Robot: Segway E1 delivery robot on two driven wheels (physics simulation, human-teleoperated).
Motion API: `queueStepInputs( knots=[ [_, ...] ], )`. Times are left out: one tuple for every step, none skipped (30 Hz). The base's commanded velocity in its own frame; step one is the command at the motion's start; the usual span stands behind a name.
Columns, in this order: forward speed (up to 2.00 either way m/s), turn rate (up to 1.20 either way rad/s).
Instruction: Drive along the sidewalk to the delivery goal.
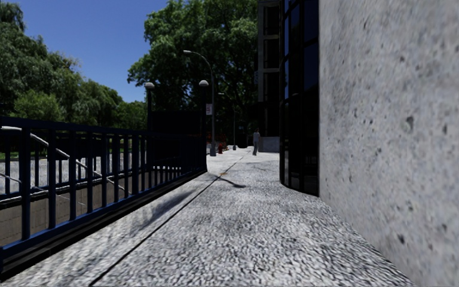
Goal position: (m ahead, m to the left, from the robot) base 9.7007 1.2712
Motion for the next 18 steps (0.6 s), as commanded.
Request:
queueStepInputs(
  knots=[
    [2.0, -0.4],
    [2.0, -0.4],
    [2.0, -0.34],
    [2.0, -0.17],
    [2.0, 0.0],
    [2.0, 0.0],
    [2.0, 0.0],
    [2.0, 0.0],
    [2.0, 0.0],
    [2.0, 0.0],
    [2.0, 0.0],
    [2.0, 0.0],
    [2.0, 0.0],
    [2.0, 0.0],
    [2.0, 0.0],
    [2.0, 0.0],
    [2.0, 0.0],
    [2.0, 0.0]
  ],
)
